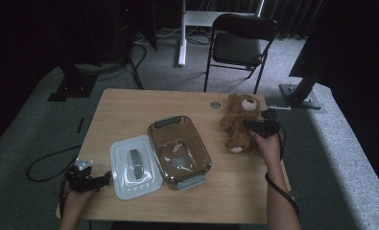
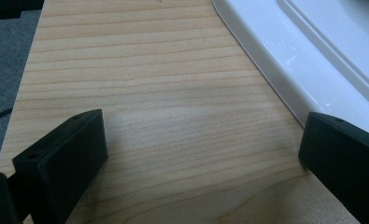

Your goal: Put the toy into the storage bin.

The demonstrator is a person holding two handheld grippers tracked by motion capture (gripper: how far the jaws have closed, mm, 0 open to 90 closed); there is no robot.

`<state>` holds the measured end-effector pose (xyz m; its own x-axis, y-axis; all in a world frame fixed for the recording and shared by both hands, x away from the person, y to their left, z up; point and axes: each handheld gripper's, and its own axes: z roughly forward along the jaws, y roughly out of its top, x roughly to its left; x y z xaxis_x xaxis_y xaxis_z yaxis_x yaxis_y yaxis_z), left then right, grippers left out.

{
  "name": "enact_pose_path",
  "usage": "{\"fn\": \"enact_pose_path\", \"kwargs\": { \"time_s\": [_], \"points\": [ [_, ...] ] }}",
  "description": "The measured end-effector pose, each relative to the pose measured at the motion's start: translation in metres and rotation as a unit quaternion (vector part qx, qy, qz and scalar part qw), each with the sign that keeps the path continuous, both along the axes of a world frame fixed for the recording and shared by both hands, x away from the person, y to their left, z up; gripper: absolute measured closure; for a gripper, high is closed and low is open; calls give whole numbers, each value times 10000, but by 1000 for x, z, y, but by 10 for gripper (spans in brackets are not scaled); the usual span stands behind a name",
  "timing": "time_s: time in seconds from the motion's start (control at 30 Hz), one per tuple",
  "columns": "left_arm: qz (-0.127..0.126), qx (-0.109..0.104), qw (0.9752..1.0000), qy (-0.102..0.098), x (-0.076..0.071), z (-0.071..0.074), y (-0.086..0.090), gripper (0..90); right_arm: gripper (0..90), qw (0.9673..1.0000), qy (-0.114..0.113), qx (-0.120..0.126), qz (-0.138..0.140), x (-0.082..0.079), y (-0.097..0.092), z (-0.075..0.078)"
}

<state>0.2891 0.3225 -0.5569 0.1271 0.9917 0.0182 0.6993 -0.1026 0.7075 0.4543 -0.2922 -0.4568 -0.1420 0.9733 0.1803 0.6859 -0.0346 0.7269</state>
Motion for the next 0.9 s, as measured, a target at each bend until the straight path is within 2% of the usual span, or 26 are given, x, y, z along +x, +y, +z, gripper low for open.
{"fn": "enact_pose_path", "kwargs": {
  "time_s": [0.1,0.17,0.23,0.27,0.33,0.4,0.57,0.9],
  "points": [
    [2,-2,10000,-1,0,0,0,17,110,10000,90,12,-19,5,2,-3],
    [1,-1,10000,-1,0,0,0,17,110,9992,379,-91,25,14,7,-14],
    [1,-1,10000,-1,0,0,0,17,107,9985,510,-191,-33,17,9,-21],
    [1,-2,10000,-1,0,0,0,17,107,9984,552,-133,-13,19,10,-26],
    [1,-1,10000,1,0,0,0,18,107,9983,552,-161,15,19,12,-31],
    [2,-2,10000,-3,0,0,0,18,107,9985,464,-301,7,18,14,-34],
    [1,-2,10000,-3,0,0,0,17,101,9977,482,-474,72,19,22,-40],
    [1,0,10000,-2,0,0,0,18,121,9987,461,-157,116,18,17,-48]
  ]
}}
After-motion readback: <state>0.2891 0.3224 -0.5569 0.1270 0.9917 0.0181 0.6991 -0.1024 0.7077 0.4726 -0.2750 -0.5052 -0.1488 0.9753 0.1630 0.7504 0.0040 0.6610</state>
